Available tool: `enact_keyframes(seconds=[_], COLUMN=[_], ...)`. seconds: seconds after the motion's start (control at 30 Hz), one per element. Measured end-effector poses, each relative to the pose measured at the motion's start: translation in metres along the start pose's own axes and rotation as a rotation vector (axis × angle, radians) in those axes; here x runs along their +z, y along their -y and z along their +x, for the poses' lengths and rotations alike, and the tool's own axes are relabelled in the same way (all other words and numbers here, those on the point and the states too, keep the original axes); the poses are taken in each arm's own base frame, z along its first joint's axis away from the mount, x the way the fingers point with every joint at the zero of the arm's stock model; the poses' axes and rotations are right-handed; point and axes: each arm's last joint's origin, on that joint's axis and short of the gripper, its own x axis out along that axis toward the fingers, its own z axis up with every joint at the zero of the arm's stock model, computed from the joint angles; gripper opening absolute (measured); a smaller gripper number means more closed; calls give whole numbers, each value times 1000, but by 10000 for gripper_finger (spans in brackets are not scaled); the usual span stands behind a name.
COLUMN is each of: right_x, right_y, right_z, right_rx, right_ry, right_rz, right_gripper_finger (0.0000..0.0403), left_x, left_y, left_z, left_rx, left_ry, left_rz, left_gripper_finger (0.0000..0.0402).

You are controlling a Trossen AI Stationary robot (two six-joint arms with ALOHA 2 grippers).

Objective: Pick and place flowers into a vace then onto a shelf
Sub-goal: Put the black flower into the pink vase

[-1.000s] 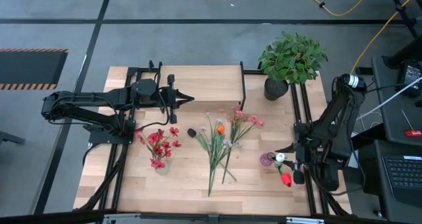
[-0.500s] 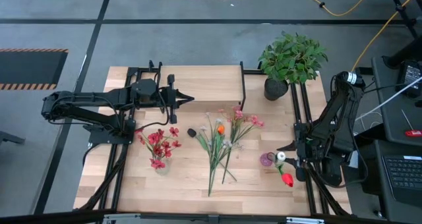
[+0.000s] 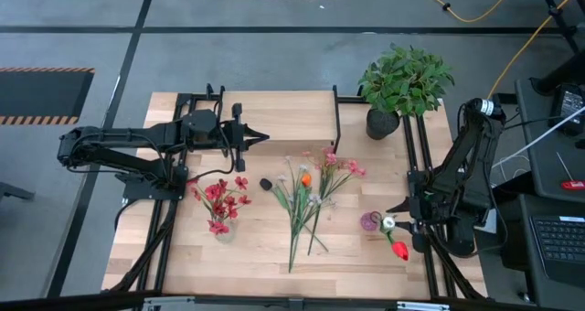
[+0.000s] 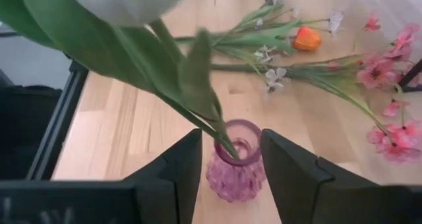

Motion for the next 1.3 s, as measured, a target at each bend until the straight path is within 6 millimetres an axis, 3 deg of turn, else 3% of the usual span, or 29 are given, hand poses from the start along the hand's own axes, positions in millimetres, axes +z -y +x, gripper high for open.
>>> enact_keyframes(seconds=[0.37,0.87,1.3], right_x=[4,7,12], right_y=[26,35,37], right_z=[-12,-14,-15], right_rx=[-28,-72,-129], right_ry=[-20,59,217], right_rz=[46,64,28], right_gripper_finger=[147,9,5], left_x=[-2,-6,-7], left_y=[1,2,2], left_z=[0,0,0], left_rx=[-6,-18,-20], left_ry=[-19,-58,-68], left_rz=[1,4,-19], left_gripper_finger=[6,6,6])
